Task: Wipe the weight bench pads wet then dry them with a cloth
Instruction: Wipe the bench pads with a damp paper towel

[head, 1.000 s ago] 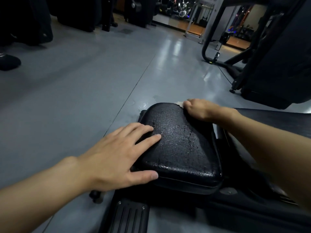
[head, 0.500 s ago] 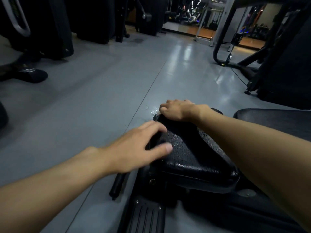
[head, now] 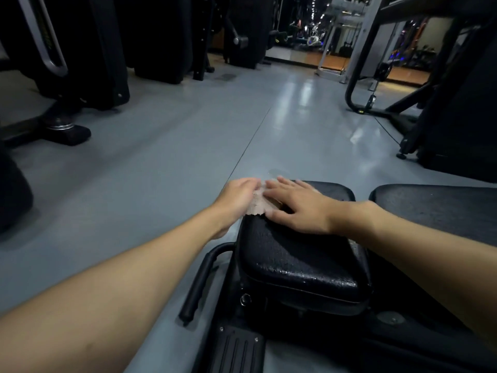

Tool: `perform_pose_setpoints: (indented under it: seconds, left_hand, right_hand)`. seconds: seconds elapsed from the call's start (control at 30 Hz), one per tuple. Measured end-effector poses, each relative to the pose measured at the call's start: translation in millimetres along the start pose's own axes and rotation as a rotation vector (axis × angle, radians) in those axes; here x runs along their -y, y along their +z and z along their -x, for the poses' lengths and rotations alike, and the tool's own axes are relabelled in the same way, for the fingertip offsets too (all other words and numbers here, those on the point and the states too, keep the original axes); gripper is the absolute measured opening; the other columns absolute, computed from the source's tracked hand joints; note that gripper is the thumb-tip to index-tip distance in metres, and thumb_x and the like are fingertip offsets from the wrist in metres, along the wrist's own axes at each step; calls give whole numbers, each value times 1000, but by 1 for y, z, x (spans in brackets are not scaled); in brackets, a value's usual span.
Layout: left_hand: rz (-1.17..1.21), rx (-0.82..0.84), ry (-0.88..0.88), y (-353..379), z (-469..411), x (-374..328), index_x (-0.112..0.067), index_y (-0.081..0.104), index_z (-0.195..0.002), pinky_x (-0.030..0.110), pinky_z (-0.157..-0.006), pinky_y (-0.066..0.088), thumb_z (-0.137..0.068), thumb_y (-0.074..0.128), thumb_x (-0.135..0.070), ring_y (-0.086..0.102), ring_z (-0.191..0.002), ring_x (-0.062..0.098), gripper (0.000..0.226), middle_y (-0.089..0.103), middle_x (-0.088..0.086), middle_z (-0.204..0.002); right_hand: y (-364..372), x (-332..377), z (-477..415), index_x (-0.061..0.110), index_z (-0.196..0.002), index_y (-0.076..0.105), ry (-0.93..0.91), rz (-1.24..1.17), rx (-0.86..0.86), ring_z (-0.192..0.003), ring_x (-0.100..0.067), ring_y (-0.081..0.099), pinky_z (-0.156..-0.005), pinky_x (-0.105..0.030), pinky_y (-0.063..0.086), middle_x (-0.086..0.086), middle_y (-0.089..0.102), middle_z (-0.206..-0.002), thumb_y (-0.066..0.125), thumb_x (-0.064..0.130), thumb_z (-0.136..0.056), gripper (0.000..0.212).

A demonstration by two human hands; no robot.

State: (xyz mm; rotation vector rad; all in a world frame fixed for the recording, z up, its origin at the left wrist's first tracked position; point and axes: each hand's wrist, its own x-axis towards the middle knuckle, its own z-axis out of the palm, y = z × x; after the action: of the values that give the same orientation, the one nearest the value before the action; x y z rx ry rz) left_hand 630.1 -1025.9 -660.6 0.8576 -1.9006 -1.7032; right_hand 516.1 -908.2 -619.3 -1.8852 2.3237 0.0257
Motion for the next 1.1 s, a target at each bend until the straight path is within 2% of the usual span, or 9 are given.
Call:
perform_pose_setpoints:
  seconds: [0.1,0.23,0.4,0.53,0.67,0.77,0.9,1.0,1.1]
  left_hand:
    - [-485,-1,115,5,-7,-5,-28,63,-116,37,-94,49,-91,42,-46,62,-107,27,37,69,3,-109]
    - [-982,35,187,22,-12,-16,-19,54,-92,36,-80,47,-93,35,-47,58,-102,34,34,66,12,-108]
    - [-854,84,50,21,-9,1,-18,51,-133,38,-99,45,-85,23,-64,56,-117,34,72,62,13,-128]
    - [-676,97,-54,14,-1,9,-8,63,-113,37,-97,47,-98,31,-48,60,-108,32,53,66,14,-113]
    - [-423,51,-79,21,-3,-1,-22,60,-117,42,-101,47,-82,39,-52,61,-110,24,50,66,2,-118]
    - [-387,77,-80,21,-4,2,-24,62,-116,43,-101,48,-84,39,-52,63,-108,20,48,67,-1,-116]
    - [-459,96,-131,15,24,5,-23,46,-138,41,-110,38,-91,33,-55,51,-125,21,59,55,-1,-139]
    - [-488,65,-135,17,53,9,-18,27,-152,27,-109,25,-103,29,-45,35,-141,23,56,37,2,-154]
    - [-485,15,-87,19,87,16,-18,17,-155,30,-110,23,-106,25,-42,28,-145,22,56,29,4,-159]
  right_hand:
    - [-5,-21,39,27,-156,19,158,97,-74,-153,-18,4,-122,-40,1,1,12,-166,34,50,-102,61]
    - [7,-30,56,25,-159,7,274,95,26,-152,-16,-10,-122,-38,-6,-4,-4,-166,21,52,-103,64]
    - [13,-30,54,23,-158,11,271,99,-32,-152,-19,-7,-122,-40,-5,-7,-2,-166,20,52,-103,63]
    - [17,-31,53,22,-158,13,266,108,-49,-153,-21,-5,-122,-43,-4,-8,1,-166,20,51,-103,62]
    - [19,-30,51,23,-157,17,269,83,-80,-153,-21,-2,-122,-44,-3,-8,4,-166,22,51,-102,62]
    - [20,-33,50,23,-157,19,266,52,-89,-153,-20,-2,-122,-44,-3,-7,5,-166,24,52,-101,63]
    - [20,-34,48,23,-156,22,267,34,-94,-152,-20,0,-122,-44,-3,-7,7,-166,26,52,-101,63]
    - [20,-35,48,23,-155,24,270,26,-101,-152,-21,2,-122,-45,-2,-7,9,-166,27,52,-100,63]
    - [21,-33,49,23,-154,28,279,17,-125,-152,-21,4,-122,-45,0,-7,14,-165,28,52,-99,62]
